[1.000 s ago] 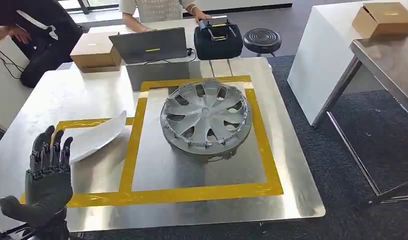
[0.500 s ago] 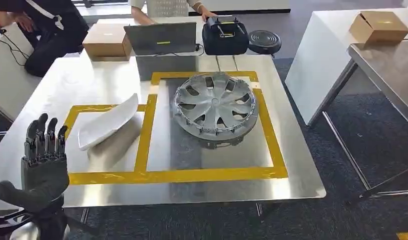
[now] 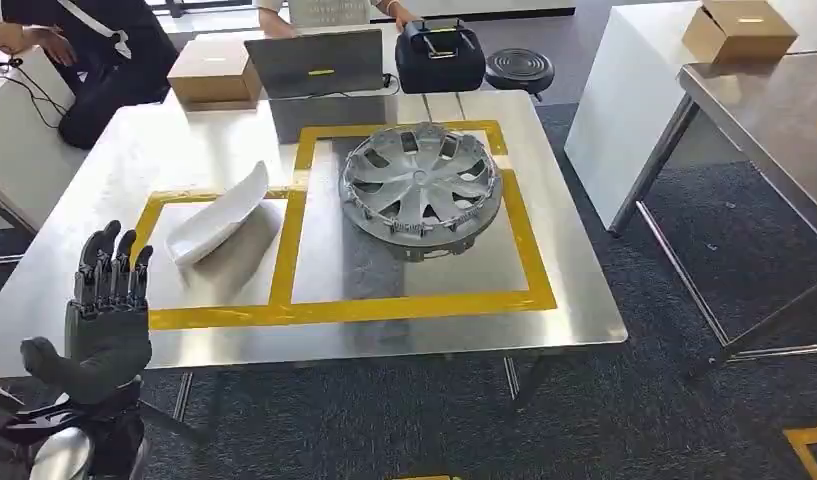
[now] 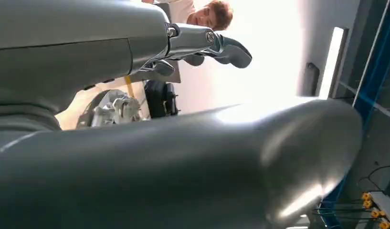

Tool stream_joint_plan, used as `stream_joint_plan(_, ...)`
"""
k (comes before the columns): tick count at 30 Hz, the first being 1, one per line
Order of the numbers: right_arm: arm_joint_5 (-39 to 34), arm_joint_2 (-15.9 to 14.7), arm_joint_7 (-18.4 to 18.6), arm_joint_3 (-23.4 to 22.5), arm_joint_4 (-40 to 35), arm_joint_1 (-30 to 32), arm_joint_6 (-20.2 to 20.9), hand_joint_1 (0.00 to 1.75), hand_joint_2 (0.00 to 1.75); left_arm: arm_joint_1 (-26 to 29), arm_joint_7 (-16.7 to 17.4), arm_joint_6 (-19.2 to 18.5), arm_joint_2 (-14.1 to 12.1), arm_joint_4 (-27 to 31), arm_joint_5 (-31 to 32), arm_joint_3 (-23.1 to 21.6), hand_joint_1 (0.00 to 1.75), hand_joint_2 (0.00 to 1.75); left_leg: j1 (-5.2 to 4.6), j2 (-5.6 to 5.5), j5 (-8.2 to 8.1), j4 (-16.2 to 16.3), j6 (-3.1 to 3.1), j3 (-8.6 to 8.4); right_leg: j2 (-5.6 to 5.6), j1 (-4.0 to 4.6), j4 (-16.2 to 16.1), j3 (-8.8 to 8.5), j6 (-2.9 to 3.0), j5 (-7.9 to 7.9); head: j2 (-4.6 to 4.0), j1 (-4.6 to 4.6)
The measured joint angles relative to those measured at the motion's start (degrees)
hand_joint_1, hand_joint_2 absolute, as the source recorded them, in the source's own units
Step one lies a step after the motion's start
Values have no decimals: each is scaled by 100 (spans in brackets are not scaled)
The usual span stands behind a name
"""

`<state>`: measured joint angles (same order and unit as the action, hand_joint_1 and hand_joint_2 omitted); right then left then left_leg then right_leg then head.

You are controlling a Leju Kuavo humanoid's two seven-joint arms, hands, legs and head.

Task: Take the parts from the cabinet and place them on the table.

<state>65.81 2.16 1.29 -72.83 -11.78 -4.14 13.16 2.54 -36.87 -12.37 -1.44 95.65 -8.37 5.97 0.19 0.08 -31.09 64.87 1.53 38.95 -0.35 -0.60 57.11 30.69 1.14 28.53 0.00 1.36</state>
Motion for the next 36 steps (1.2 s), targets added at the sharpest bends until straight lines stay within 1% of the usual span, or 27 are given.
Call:
stream_joint_plan(1,-7,0,-20,0,0,5,0,0,0,6,9,0,2,-18,2,0,0,0,27,1,-315,417,37,85,-3,0,3,86,-5,-69,0,0)
stream_joint_plan(2,-28,0,-50,0,0,6,0,0,0,17,31,0,2,-46,35,0,0,0,46,1,-467,812,70,134,-10,0,12,177,-14,-138,0,2)
stream_joint_plan(4,-44,0,-79,0,0,8,0,0,0,24,70,-2,2,-94,52,0,0,0,83,2,-219,1049,117,12,-19,-21,39,362,-54,-260,0,9)
stream_joint_plan(6,-46,0,-79,0,0,9,0,0,0,24,81,-2,4,-120,61,0,0,0,133,2,196,449,171,-538,-26,-66,96,541,-126,-359,0,11)
stream_joint_plan(7,-48,-2,-83,0,0,3,0,0,0,20,81,-4,4,-127,61,0,0,0,168,0,165,-92,205,-949,-22,-72,145,582,-172,-403,0,13)
stream_joint_plan(8,-57,-35,-116,0,-7,5,0,0,0,-1,85,-20,4,-140,70,-4,0,0,137,-20,-131,-611,222,-1297,-19,-61,180,640,-219,-436,0,55)
stream_joint_plan(9,-68,-24,-158,0,-4,10,2,0,0,8,74,-44,4,-149,74,-4,0,0,106,-39,-167,-674,68,-1310,-8,-53,180,627,-255,-486,0,50)
stream_joint_plan(10,-88,-24,-208,0,-4,11,0,0,0,4,72,-74,4,-184,76,0,0,0,107,-24,-155,-693,29,-1249,-12,-40,180,618,-292,-534,0,35)
stream_joint_plan(12,-83,-24,-221,0,-4,17,0,0,0,-6,70,-127,4,-269,76,0,0,0,71,-20,-78,-660,-128,-1178,-4,-82,114,626,-391,-650,0,37)
stream_joint_plan(13,-83,-24,-236,0,-4,30,0,0,0,-33,68,-140,4,-297,79,0,0,0,94,14,-5,-674,-213,-1105,-3,-111,146,665,-417,-602,0,30)
stream_joint_plan(16,-44,-15,-262,0,-4,25,20,0,0,-82,63,-162,9,-383,79,2,0,0,65,-21,206,-668,-300,-844,6,-78,1103,978,-415,454,0,-13)
stream_joint_plan(17,-31,-15,-269,0,-4,19,18,0,0,-89,63,-168,9,-417,83,0,0,0,44,-27,278,-663,-310,-750,6,-61,1542,1070,-411,674,0,-18)
stream_joint_plan(18,-2,-15,-267,0,-4,15,17,0,0,-103,66,-168,9,-442,83,2,0,0,22,-50,355,-655,-319,-664,7,-42,1850,1097,-392,702,0,-20)
stream_joint_plan(20,22,-17,-232,2,-4,10,0,0,0,-148,72,-173,11,-483,85,2,0,0,-19,-127,501,-637,-318,-468,27,8,1758,820,-305,312,0,-26)
stream_joint_plan(21,22,-17,-223,4,-4,6,0,0,0,-173,79,-177,20,-490,85,0,0,0,-39,-171,568,-627,-316,-383,67,43,1391,513,-233,115,0,-29)
stream_joint_plan(22,24,-20,-208,4,-4,-6,0,0,0,-193,81,-188,28,-490,83,0,0,0,-51,-220,627,-621,-313,-319,175,78,899,142,-143,56,0,-31)
stream_joint_plan(23,26,-59,-208,4,-9,-18,0,0,0,-218,85,-195,55,-490,85,-7,0,0,-53,-238,676,-610,-297,-280,391,102,375,-233,-38,239,0,-20)
stream_joint_plan(24,26,-54,-216,4,-4,-16,80,0,0,-255,87,-201,68,-489,85,-11,0,0,-70,-303,732,-598,-273,-254,396,93,-1,-442,-40,371,0,-25)
stream_joint_plan(25,26,-57,-221,4,-4,-17,114,0,0,-273,81,-210,70,-483,85,-11,0,0,-54,-334,799,-628,-235,-249,376,114,4,-412,-83,350,0,-24)
stream_joint_plan(27,26,-63,-232,4,-4,-27,114,0,0,-256,87,-219,90,-481,85,-15,0,0,-39,-444,930,-692,-164,-224,265,145,-23,-386,-43,267,0,-50)
stream_joint_plan(28,26,-52,-234,7,-2,-28,114,0,0,-256,87,-227,87,-483,85,-17,0,0,-40,-440,949,-674,-142,-174,179,45,-108,-332,-11,150,0,-53)
stream_joint_plan(29,24,-52,-245,11,-4,-47,111,0,0,-262,85,-227,90,-483,85,-20,0,0,-60,-287,700,-567,-121,-107,145,58,-118,-255,24,83,0,-49)
stream_joint_plan(31,-11,-63,-249,11,-4,-44,109,0,0,-285,92,-230,92,-481,83,-20,0,0,-8,-108,-49,145,-49,69,55,50,-115,-101,28,-42,0,-18)
stream_joint_plan(32,-35,-63,-245,11,-4,-43,109,0,0,-280,92,-232,96,-481,83,-22,0,0,22,-75,-300,583,-7,144,17,47,-109,-16,18,-107,0,-13)
stream_joint_plan(33,-39,-63,-240,11,-4,-45,109,0,0,-280,94,-232,96,-481,85,-22,0,0,46,-61,-357,895,26,174,-17,39,-95,69,3,-167,0,-15)
stream_joint_plan(34,-42,-63,-225,11,-4,-47,109,0,0,-280,98,-234,96,-483,85,-22,0,0,69,-53,-249,1056,56,139,-44,28,-78,157,-17,-219,0,-13)
stream_joint_plan(36,-65,-63,-164,11,-4,-52,109,0,0,-280,103,-234,107,-481,85,-24,0,0,128,-40,244,725,127,-277,-86,-18,1,378,-88,-332,0,-13)
